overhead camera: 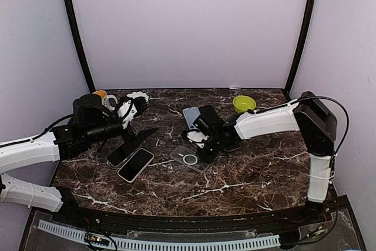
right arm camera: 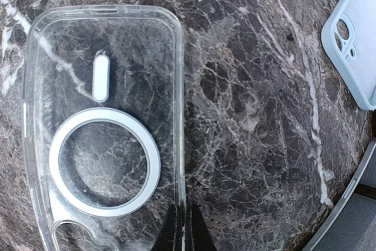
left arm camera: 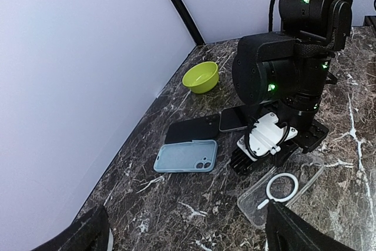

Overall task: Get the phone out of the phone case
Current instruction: Adjust the phone case at the center of the board.

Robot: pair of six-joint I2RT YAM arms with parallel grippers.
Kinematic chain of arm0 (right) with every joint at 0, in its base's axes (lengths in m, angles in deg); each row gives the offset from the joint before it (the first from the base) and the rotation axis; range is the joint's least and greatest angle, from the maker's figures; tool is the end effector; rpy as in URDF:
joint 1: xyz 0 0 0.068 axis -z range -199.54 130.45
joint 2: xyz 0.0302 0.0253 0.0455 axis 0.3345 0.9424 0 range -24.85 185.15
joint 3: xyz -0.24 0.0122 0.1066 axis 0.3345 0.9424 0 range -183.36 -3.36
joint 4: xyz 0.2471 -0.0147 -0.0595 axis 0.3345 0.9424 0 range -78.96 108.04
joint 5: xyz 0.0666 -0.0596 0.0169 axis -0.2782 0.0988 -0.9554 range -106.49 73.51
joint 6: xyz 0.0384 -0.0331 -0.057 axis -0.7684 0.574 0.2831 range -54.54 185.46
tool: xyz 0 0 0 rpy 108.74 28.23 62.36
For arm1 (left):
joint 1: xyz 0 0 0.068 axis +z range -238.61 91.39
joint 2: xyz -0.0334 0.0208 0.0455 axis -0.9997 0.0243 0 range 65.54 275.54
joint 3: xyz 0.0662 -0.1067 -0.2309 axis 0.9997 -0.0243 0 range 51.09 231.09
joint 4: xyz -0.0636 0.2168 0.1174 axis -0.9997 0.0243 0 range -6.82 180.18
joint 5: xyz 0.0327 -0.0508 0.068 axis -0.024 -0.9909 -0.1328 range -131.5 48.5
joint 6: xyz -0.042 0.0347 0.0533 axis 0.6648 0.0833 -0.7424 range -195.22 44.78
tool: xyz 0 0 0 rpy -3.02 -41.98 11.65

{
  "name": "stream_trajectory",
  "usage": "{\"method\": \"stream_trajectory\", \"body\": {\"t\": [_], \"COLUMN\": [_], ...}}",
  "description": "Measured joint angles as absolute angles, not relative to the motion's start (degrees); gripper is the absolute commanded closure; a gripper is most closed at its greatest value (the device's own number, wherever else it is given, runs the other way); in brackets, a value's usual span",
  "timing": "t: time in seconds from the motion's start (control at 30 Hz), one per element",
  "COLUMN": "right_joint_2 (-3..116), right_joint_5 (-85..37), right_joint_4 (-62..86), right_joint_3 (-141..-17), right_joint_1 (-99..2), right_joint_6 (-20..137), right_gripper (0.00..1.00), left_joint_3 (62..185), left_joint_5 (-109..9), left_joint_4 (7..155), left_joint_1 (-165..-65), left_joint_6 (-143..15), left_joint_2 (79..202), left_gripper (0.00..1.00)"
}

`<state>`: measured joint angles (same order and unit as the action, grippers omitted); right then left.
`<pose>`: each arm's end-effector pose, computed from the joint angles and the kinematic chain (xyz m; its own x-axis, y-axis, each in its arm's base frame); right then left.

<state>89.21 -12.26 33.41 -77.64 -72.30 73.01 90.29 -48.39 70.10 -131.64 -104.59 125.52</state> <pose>0.2514 0.3229 0.1168 -0.4289 -0.7807 -0.4545 -0.8367 0.5330 -0.1260 0.1947 -0.1923 0.2865 0.2896 0.3958 -0.8715 0.7142 0.5168 0.4720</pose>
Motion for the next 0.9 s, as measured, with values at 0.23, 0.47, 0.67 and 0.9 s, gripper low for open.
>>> {"method": "stream_trajectory", "body": {"t": [0.23,0.47,0.67,0.9], "right_joint_2": [87.2,85.4,84.1,78.5], "right_joint_5": [-10.7,-5.6,-3.2,-5.8], "right_joint_4": [31.1,32.4,34.1,35.1], "right_joint_3": [-74.4,-72.2,-71.5,-71.4], "right_joint_1": [-70.6,-66.7,-66.5,-66.5], "right_joint_6": [71.7,67.9,62.4,57.6], "right_gripper": [1.0,0.93,0.54,0.35], "left_joint_3": [90.5,97.9,102.3,104.4], "left_joint_5": [-49.0,-47.6,-44.7,-40.7], "left_joint_4": [71.9,84.7,98.8,117.4], "left_joint_1": [-131.6,-131.6,-131.6,-131.6], "left_joint_6": [-104.4,-97.9,-81.7,-62.2], "left_joint_2": [126.8,134.7,135.5,139.9], "left_gripper": [0.08,0.14,0.14,0.11]}}
